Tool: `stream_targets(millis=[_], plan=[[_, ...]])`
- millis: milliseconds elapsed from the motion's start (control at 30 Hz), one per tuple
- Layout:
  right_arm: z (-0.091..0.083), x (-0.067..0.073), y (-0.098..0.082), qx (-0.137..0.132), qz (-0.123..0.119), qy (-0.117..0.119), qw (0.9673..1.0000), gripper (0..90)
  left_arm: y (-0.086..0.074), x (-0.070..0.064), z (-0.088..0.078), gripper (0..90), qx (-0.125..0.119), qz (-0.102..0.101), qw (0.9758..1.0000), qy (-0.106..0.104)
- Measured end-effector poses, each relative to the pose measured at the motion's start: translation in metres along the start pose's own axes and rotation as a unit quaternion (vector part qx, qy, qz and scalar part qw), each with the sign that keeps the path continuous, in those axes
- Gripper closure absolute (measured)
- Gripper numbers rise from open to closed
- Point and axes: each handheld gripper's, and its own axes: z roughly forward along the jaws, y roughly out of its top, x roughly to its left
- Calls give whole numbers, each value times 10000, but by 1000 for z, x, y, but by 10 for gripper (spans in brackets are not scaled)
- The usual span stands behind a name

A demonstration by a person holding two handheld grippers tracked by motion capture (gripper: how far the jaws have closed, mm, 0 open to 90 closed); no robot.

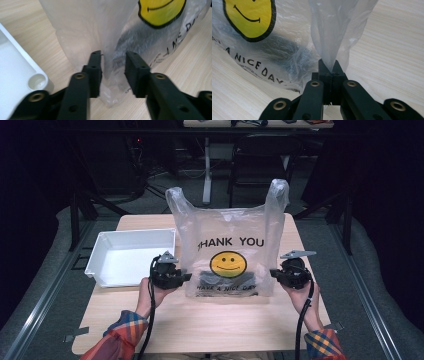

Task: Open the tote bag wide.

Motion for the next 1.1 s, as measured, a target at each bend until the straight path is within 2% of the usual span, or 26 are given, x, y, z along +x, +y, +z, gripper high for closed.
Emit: stream_targets(millis=[67, 100, 167, 200, 233, 333, 367, 433, 533, 567, 600, 667, 733, 867, 1067, 1100], plan=[[3, 1, -1, 82, -24, 18, 10000, 900, 7, -1, -7, 548, -164, 47, 9998, 68], [5, 2, -1, 89, -30, 30, 10000, 900, 7, -1, -7, 541, -164, 47, 9998, 68], [7, 3, -2, 133, -42, 23, 9999, 900, 13, -1, -12, 520, -337, 50, 9994, 76], [7, 3, -2, 133, -42, 23, 9999, 900, 13, -1, -12, 521, -337, 50, 9994, 76], [10, 3, -3, 215, -53, 32, 9997, 900, 19, -2, -13, 521, -446, 34, 9989, 144], [13, 3, -5, 266, -58, 56, 9996, 900, 22, -2, -11, 549, -447, 44, 9989, 161], [13, 3, -5, 266, -58, 56, 9996, 900, 23, -3, -8, 549, -484, 37, 9986, 230], [16, 4, -7, 382, -75, 82, 9992, 900, 24, -4, -1, 621, -370, 60, 9991, 201], [20, 6, -10, 504, -55, 111, 9987, 900, 24, -4, 5, 697, -329, 71, 9992, 214], [20, 6, -10, 504, -55, 111, 9987, 900, 23, -3, 7, 697, -307, 69, 9993, 213], [22, 7, -12, 585, -94, 131, 9982, 900, 22, -2, 11, 766, -226, 37, 9995, 202], [22, 8, -13, 626, -107, 113, 9979, 900, 20, -1, 14, 786, -175, 25, 9997, 186], [24, 9, -15, 668, -90, 167, 9976, 900, 18, 0, 18, 849, -105, 3, 9998, 183], [23, 10, -16, 689, -97, 187, 9974, 900, 12, 1, 25, 889, 47, 8, 9999, 147], [19, 10, -17, 650, -120, 208, 9976, 900, 7, 2, 30, 895, 197, 0, 9997, 110], [15, 9, -15, 604, -100, 189, 9979, 818, 5, 2, 31, 895, 225, 19, 9997, 108]])
